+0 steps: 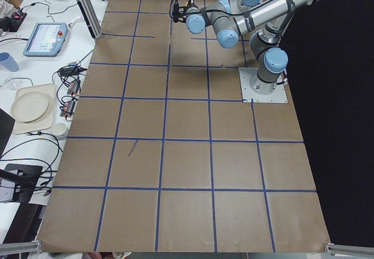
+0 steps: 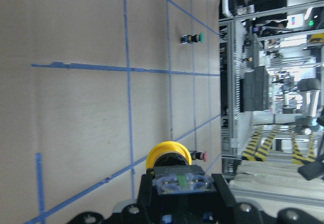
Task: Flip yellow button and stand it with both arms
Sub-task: 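Lift the yellow button toward the table center while the right gripper approaches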
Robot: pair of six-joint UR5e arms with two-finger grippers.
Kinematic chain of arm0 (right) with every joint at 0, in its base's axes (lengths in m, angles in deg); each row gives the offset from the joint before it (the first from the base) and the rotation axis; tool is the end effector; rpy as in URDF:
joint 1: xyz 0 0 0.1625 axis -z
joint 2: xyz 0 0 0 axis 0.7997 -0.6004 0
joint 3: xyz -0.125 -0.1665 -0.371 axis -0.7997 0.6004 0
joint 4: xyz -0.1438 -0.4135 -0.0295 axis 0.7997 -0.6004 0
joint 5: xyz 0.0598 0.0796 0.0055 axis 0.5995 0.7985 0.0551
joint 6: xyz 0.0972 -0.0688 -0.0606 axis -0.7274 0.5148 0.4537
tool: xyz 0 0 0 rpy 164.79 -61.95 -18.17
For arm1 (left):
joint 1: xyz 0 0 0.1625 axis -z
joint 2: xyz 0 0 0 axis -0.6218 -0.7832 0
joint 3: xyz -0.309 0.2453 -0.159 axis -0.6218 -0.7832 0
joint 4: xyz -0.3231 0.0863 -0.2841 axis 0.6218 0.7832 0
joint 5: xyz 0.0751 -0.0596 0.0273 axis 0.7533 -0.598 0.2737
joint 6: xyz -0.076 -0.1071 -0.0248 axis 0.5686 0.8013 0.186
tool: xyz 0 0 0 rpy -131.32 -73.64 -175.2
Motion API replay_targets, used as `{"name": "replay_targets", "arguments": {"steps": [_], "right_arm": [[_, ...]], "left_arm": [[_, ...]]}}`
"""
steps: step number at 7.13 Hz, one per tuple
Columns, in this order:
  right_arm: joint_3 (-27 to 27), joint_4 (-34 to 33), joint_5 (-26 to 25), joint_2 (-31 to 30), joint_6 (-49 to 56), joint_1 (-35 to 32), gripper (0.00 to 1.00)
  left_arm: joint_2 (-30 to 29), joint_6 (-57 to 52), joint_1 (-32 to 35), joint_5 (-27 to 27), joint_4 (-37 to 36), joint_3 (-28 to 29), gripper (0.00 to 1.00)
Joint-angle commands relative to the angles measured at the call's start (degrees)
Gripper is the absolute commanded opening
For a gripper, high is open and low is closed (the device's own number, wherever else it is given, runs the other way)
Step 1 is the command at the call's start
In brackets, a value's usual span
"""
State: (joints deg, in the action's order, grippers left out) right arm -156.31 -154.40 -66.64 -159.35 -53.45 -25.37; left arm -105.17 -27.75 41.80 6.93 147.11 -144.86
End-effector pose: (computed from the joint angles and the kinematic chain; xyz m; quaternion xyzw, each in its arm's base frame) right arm 0.1501 -0.4459 0.4557 0.4815 0.7452 0.3032 0.3477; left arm -0.1889 -0.4378 0.3189 0.0088 -0.8028 0.0248 0.5956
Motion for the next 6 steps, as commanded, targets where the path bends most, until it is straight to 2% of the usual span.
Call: {"name": "replay_targets", "arguments": {"steps": [1,3,4,6], "right_arm": [[-3.87,1.56,11.37,-0.05,0.02,0.16,1.00],[-9.12,1.48,14.20,-0.05,0.19,3.38,1.00],[-9.94,1.74,14.21,-0.32,0.11,4.10,1.00],[-10.38,7.50,17.78,-0.76,-0.07,3.76,1.00]], "left_arm": [[1.21,4.30,3.60,-7.24,-1.76,-0.28,0.09],[2.18,10.96,3.86,-8.15,-8.68,-0.54,0.09],[2.02,14.82,4.56,-8.15,-11.42,-0.54,0.08],[1.58,23.60,5.80,-8.15,-15.39,-0.46,0.08]]}}
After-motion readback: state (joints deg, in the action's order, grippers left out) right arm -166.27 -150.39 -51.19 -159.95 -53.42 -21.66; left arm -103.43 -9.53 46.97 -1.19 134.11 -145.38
